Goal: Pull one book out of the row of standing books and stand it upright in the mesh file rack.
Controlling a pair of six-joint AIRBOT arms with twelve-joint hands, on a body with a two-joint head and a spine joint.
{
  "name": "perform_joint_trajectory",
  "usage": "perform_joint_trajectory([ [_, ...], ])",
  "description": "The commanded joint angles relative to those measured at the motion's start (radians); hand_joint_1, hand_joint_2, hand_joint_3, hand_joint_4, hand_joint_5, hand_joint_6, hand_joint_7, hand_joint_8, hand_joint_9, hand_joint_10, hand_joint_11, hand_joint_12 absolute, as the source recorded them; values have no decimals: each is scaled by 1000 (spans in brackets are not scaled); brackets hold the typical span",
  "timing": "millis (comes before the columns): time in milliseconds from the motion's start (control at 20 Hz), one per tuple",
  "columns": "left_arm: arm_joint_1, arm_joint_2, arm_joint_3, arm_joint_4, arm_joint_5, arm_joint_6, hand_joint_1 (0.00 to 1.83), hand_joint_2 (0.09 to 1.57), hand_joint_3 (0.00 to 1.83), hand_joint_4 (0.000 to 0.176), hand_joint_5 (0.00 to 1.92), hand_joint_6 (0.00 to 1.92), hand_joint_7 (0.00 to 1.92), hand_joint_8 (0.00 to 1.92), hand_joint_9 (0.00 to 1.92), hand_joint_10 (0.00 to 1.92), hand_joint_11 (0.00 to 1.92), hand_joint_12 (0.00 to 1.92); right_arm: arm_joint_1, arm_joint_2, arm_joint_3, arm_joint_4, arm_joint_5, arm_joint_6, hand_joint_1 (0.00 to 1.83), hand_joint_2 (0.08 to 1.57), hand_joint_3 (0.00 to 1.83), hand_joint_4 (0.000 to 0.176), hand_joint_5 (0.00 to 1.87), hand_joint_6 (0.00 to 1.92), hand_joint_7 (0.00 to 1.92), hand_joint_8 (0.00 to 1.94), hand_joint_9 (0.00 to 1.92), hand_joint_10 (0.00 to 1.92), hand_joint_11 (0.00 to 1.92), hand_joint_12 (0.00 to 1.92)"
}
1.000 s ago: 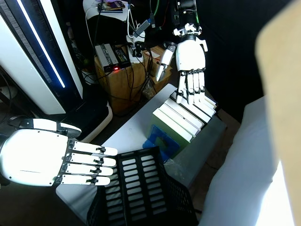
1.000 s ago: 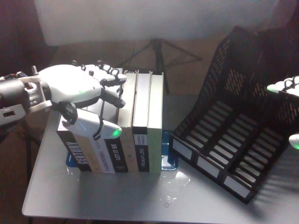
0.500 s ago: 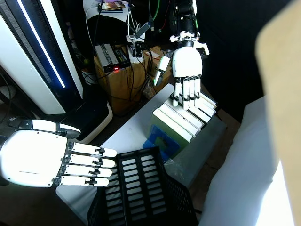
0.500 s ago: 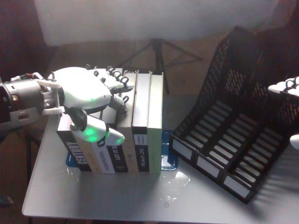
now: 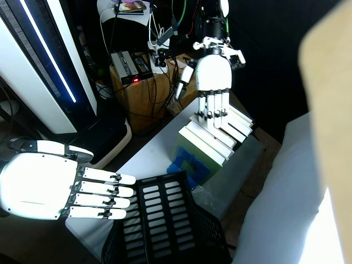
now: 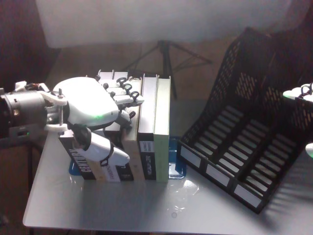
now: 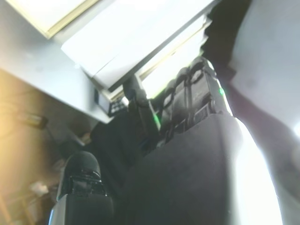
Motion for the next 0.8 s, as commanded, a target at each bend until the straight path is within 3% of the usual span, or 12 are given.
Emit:
perform_joint_trajectory([
  [0,8,10,-7,-7,-54,0,57,1156,0,0,648,40,19,5,0,0,0,0,1,8,3,21,114,3,360,1317,5,0,0,0,0,0,0,0,0,0],
  [150,30,28,-30,-7,-83,0,73,1144,0,0,723,60,7,0,0,0,0,0,-1,8,1,24,118,3,403,1308,0,0,0,0,0,0,0,0,0,0],
  [750,101,77,-117,-23,-160,0,147,1137,0,0,699,23,39,11,0,0,0,0,-8,8,0,35,119,3,420,1313,1,0,0,0,0,0,0,0,0,0],
])
